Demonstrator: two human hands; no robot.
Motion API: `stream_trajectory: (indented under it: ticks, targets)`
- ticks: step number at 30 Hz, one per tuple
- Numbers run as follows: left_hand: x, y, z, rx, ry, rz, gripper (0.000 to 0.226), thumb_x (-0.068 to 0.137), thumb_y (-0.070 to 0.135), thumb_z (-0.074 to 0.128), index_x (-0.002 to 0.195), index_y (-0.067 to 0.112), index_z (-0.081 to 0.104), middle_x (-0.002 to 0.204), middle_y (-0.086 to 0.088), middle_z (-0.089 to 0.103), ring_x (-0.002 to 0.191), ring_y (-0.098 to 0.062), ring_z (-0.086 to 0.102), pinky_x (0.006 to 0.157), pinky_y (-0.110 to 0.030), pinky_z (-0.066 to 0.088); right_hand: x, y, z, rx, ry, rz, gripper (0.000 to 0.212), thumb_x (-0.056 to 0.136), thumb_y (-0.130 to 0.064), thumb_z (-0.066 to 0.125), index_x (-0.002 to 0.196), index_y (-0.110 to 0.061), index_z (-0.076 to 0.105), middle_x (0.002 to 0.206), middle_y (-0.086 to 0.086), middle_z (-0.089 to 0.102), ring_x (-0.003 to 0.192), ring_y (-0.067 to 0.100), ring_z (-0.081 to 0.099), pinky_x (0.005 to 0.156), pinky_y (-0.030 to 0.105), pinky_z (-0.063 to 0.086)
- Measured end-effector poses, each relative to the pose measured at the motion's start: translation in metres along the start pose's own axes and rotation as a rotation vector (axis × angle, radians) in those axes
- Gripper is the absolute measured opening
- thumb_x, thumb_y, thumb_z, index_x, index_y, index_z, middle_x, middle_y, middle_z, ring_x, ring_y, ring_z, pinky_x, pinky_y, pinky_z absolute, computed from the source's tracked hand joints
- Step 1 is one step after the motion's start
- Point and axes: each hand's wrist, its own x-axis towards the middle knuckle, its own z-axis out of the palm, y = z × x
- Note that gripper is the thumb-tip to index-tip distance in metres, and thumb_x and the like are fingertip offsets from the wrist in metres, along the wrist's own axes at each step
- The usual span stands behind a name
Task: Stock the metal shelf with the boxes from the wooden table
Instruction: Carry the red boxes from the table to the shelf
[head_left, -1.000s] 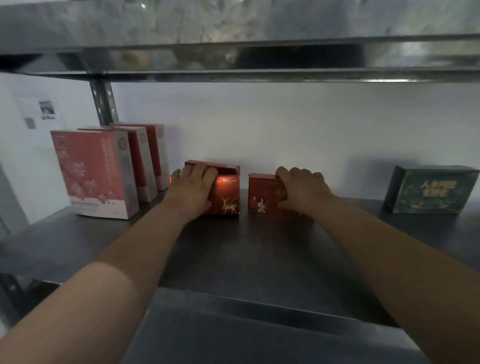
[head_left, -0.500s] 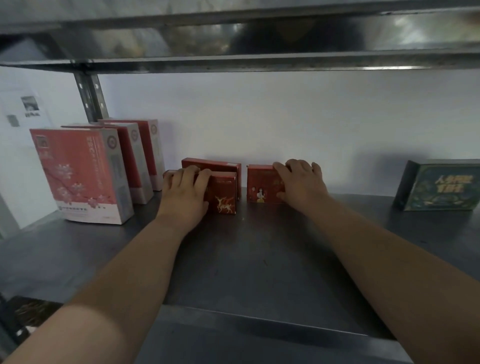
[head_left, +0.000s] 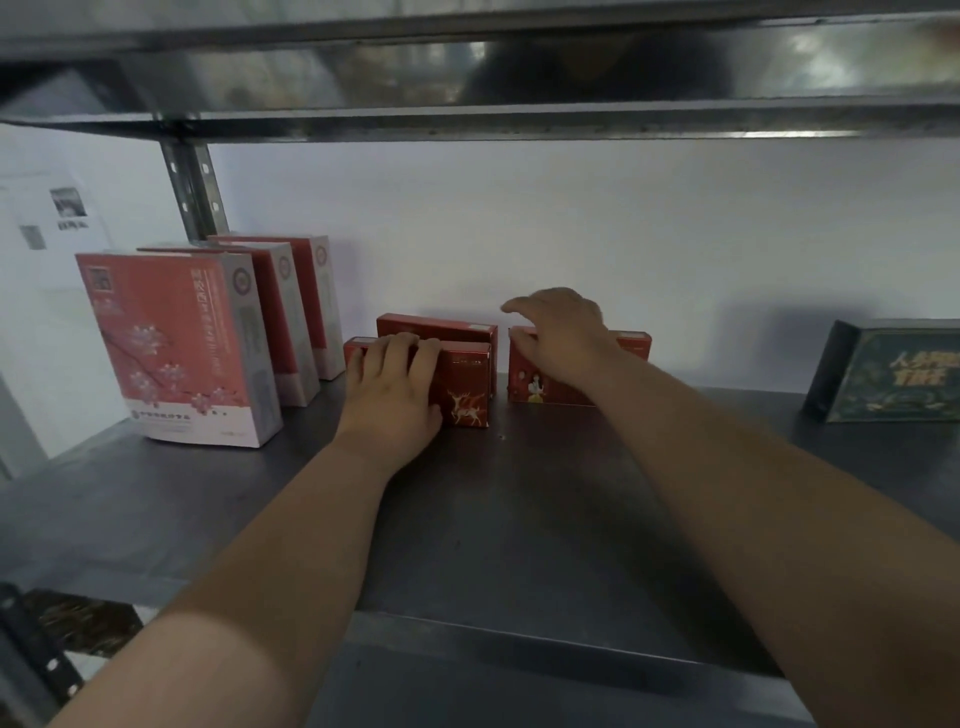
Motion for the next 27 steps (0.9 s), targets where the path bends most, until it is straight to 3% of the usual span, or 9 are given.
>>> stream_trajectory:
  ticks: [5,11,20,27]
  targets:
    - [-0.003,-0.003,0.002,-0.022,0.01,0.006,0.076,0.081,0.036,0.068,0.147,0.022,0.032,0.148,-0.01,0.035,0.14,-0.032,0.03,0.118,-0.053,0.021,0.031,-0.022,0.005,0.08,-0.196,-0.022,0.036,0.102,-0.045,0.048,0.135,-0.034,0.059,0.137,-0.001,0.061,0.127,0.025,0.053,0.104,0.047,0.042]
    - [-0.003,-0.003,0.004,-0.029,0.03,0.015,0.074,0.081,0.034,0.067,0.146,0.021,0.033,0.147,-0.01,0.037,0.139,-0.032,0.031,0.117,-0.052,0.021,0.046,-0.027,0.015,0.092,-0.197,-0.012,0.02,0.099,-0.031,0.058,0.117,-0.028,0.067,0.119,-0.001,0.066,0.11,0.021,0.058,0.086,0.035,0.046]
    - [-0.002,-0.007,0.005,-0.047,0.044,0.015,0.075,0.079,0.033,0.068,0.145,0.021,0.033,0.145,-0.011,0.038,0.136,-0.032,0.033,0.116,-0.053,0.024,0.035,-0.021,0.013,0.167,-0.093,0.032,0.031,0.103,-0.033,0.048,0.128,-0.024,0.063,0.126,0.004,0.066,0.113,0.024,0.059,0.096,0.04,0.049]
    - [0.001,-0.005,0.009,-0.058,0.005,0.003,0.078,0.077,0.032,0.069,0.145,0.017,0.034,0.144,-0.016,0.036,0.136,-0.037,0.032,0.113,-0.059,0.027,-0.003,0.002,-0.002,-0.109,-0.165,0.041,0.055,0.087,-0.054,0.06,0.131,-0.021,0.055,0.119,0.007,0.055,0.106,0.027,0.056,0.083,0.038,0.045]
